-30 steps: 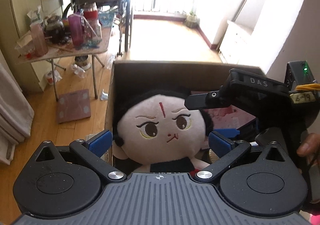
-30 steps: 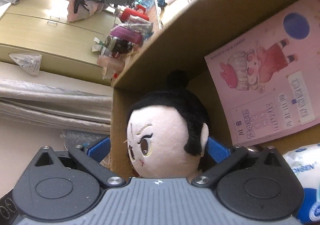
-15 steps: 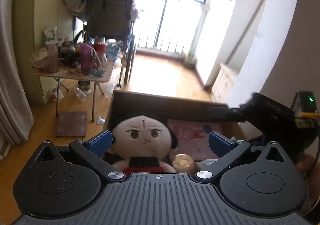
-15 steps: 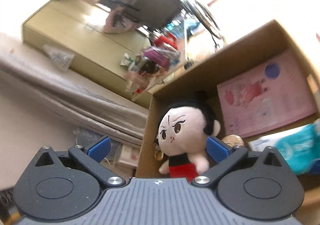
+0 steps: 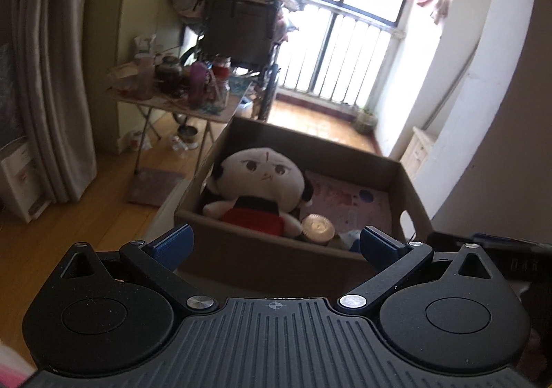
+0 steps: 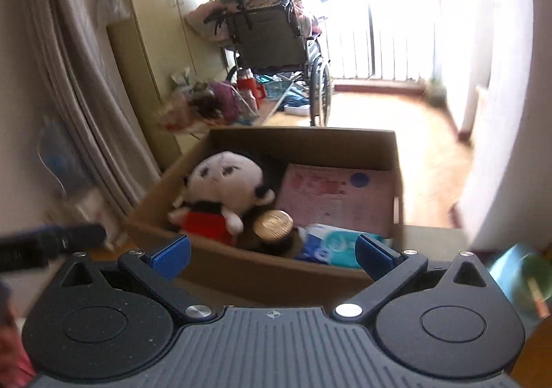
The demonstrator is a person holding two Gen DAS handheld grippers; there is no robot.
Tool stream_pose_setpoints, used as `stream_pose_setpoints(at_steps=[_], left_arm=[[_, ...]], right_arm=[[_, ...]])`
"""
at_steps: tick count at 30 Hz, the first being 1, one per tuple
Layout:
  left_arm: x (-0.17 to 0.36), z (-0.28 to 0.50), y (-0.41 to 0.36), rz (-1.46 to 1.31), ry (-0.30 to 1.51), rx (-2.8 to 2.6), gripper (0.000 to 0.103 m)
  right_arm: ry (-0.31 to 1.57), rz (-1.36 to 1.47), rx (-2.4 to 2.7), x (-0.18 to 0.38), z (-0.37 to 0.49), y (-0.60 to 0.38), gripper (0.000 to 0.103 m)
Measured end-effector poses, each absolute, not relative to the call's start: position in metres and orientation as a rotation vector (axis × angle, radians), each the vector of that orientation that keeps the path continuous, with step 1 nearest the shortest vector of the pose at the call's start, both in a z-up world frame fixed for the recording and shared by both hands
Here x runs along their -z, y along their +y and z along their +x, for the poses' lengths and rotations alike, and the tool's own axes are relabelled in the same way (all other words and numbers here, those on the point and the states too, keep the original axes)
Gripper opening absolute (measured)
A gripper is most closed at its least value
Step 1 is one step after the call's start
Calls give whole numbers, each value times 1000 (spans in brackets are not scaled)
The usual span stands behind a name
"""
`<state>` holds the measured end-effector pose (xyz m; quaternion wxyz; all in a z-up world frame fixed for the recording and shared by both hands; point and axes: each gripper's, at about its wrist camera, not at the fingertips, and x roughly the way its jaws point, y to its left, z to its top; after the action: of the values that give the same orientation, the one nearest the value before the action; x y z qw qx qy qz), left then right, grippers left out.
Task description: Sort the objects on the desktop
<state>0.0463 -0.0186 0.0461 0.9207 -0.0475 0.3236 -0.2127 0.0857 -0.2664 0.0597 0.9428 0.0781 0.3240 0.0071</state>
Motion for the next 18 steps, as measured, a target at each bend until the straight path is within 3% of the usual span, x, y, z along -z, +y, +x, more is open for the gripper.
stream_pose_setpoints(at_steps=[18], left_arm=[[-78, 1, -36, 172, 494, 230, 103]], right_arm=[[560, -156, 197, -68, 66, -239, 103]])
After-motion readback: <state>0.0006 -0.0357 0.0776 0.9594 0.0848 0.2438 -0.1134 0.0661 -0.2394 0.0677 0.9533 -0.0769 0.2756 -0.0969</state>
